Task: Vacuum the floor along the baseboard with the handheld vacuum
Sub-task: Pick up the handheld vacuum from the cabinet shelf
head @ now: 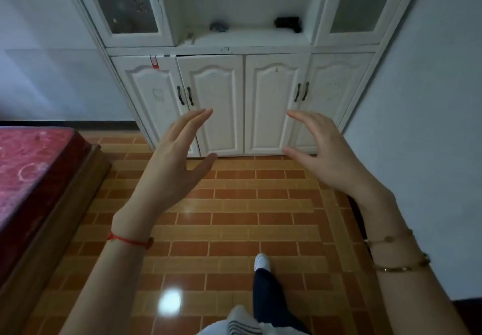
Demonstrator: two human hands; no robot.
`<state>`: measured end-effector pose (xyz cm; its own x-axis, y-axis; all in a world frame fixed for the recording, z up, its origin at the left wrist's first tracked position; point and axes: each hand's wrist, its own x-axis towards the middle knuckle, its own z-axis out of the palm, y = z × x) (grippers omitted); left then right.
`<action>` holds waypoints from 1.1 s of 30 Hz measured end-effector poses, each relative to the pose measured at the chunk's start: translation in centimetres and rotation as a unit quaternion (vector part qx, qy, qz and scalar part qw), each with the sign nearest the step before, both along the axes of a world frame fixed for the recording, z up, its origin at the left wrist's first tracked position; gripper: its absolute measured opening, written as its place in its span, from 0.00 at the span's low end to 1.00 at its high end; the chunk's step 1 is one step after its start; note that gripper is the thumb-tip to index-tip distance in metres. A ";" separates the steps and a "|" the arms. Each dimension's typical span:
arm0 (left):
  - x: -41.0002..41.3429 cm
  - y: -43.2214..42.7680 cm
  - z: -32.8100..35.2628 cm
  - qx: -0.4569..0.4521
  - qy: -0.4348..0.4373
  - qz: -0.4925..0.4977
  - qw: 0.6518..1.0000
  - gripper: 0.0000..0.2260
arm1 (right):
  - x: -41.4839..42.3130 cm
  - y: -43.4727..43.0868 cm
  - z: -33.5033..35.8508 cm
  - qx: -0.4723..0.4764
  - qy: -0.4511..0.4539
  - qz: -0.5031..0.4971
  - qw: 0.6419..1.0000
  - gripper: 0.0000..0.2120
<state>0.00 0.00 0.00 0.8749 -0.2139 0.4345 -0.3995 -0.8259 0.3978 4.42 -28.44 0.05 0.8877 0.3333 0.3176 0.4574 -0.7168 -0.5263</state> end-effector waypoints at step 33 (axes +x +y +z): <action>38.7 -3.3 -2.8 -0.022 0.006 0.034 0.999 0.30 | 40.2 -2.2 -2.2 -0.003 0.049 0.033 0.998 0.28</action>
<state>38.69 -3.27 -2.78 0.8917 -0.1346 0.4322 -0.3384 -0.8324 0.4389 44.65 -30.61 -2.16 0.8904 0.3938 0.2284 0.4504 -0.6894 -0.5673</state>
